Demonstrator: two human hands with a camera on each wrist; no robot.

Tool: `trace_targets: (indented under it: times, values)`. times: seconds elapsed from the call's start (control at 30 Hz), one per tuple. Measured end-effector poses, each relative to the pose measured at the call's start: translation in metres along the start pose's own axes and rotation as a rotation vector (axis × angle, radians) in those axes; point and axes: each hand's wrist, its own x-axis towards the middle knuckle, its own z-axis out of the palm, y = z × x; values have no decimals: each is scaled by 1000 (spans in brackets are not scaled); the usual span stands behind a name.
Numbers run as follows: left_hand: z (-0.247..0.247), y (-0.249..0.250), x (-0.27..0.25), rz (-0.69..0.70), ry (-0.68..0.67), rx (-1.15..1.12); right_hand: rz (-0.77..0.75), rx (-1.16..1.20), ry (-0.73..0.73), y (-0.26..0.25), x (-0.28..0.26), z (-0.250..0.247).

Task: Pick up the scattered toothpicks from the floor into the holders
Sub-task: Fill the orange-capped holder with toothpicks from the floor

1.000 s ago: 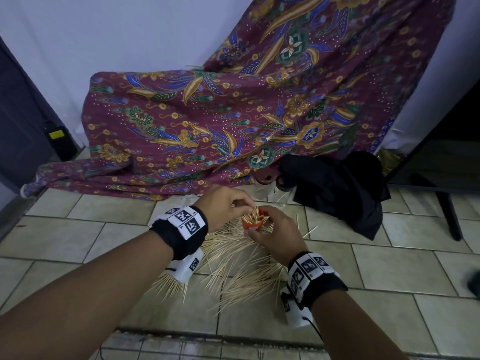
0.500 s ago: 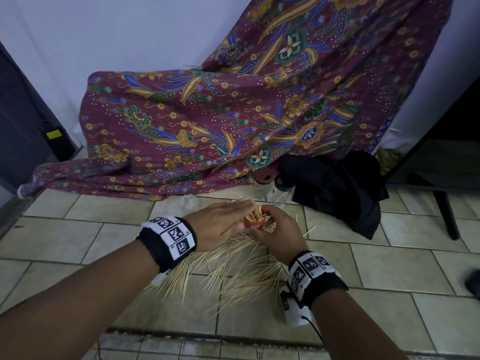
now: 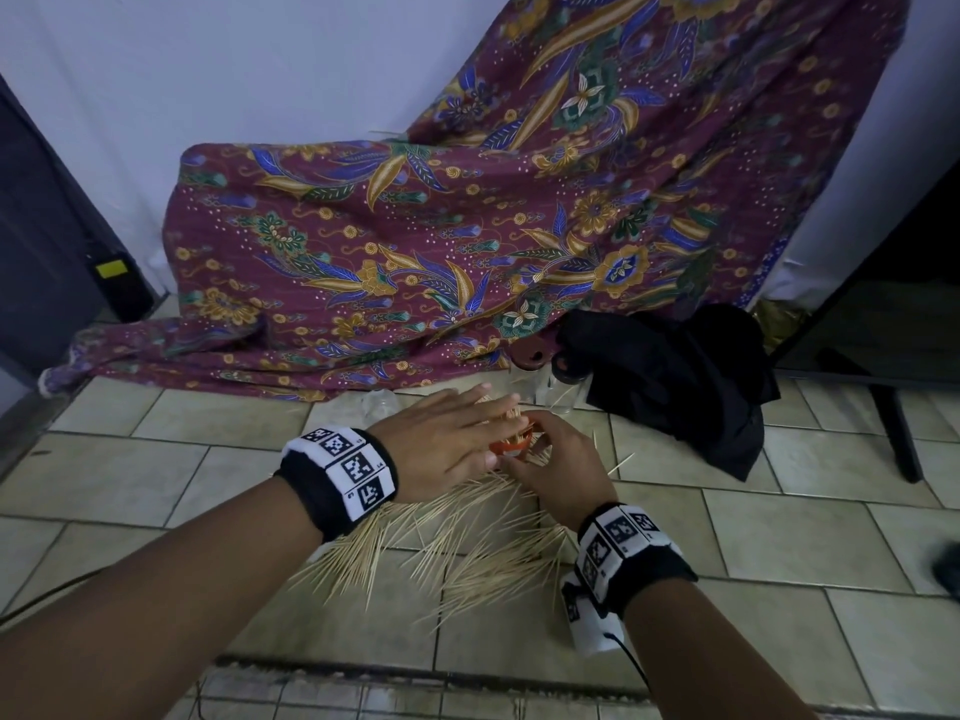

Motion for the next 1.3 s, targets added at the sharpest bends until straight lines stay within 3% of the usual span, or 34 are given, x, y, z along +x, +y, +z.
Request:
trace_targets:
  times: [0.1, 0.23, 0.43, 0.63, 0.83, 1.1, 1.3]
  values:
    - [0, -1, 0, -28, 39, -3, 3, -7, -2, 0, 0, 1]
    - [-6, -5, 5, 6, 241, -65, 8, -10, 7, 1, 1, 3]
    - [-13, 0, 16, 95, 173, 40, 10, -18, -6, 1, 1, 4]
    - [-14, -8, 17, 127, 321, 35, 12, -21, -3, 1, 0, 2]
    - [-15, -1, 27, 101, 166, 77, 2, -39, 10, 4, 1, 5]
    - [-18, -5, 22, 148, 245, 83, 4, -6, 11, 3, 0, 2]
    - [-21, -4, 26, 142, 194, 29, 16, 5, -2, 2, 1, 2]
